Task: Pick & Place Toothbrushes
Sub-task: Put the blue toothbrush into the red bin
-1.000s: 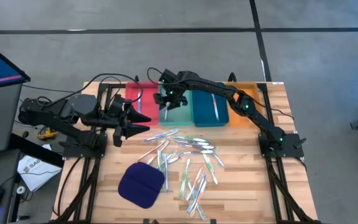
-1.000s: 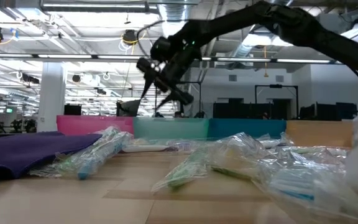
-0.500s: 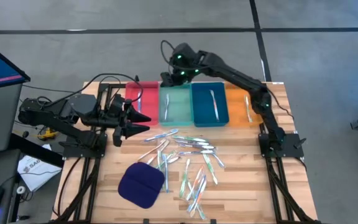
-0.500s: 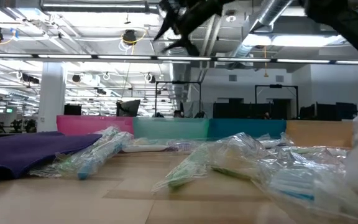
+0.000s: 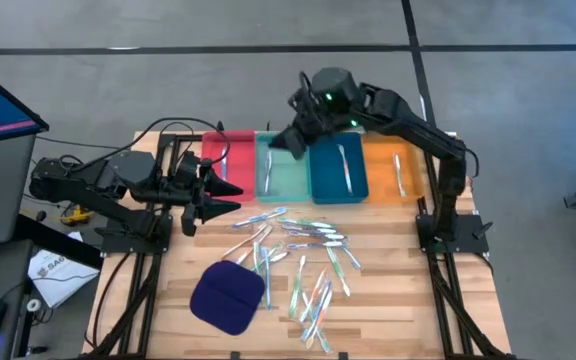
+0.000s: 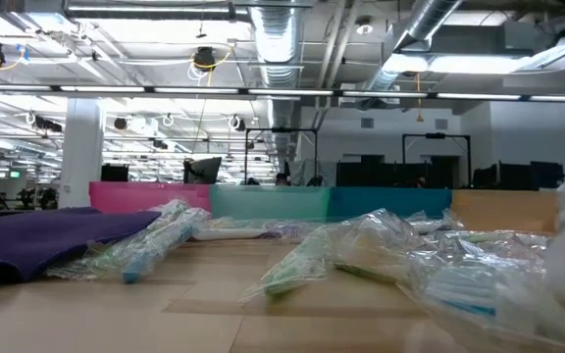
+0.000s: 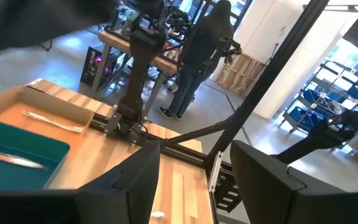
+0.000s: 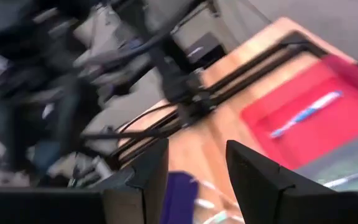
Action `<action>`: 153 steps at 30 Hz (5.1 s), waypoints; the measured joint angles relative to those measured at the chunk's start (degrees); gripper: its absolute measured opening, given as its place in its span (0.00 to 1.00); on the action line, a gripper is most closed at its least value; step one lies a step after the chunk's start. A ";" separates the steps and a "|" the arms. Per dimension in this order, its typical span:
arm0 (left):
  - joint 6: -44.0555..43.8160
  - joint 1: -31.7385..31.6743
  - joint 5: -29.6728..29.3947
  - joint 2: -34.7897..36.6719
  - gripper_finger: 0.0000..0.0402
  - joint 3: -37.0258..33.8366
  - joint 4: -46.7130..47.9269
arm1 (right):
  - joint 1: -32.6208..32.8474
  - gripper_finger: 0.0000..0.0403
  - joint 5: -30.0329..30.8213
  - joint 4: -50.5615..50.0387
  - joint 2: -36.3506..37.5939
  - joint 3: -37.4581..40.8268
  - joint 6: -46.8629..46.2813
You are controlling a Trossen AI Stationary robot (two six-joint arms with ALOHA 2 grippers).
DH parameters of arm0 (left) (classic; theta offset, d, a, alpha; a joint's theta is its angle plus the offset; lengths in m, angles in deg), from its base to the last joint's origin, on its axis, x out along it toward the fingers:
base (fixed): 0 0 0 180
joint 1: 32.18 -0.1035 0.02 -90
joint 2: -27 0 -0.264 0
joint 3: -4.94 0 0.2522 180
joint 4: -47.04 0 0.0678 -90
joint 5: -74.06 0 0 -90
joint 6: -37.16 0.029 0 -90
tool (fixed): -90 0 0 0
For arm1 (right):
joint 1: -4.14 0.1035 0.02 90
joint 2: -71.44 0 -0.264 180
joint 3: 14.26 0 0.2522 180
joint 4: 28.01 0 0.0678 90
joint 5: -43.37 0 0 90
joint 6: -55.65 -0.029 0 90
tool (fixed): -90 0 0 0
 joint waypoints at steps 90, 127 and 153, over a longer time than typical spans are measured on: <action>-8.36 -5.00 14.14 -26.99 0.38 0.95 17.90 | 30.22 0.39 23.28 77.03 65.81 96.10 0.49; -56.46 0.04 27.66 -45.15 0.38 -3.99 12.54 | 32.22 0.39 23.29 76.36 65.18 96.13 -13.04; -57.34 -0.85 29.78 -50.45 0.38 -4.31 6.70 | 32.11 0.39 23.33 76.31 65.18 96.13 -13.02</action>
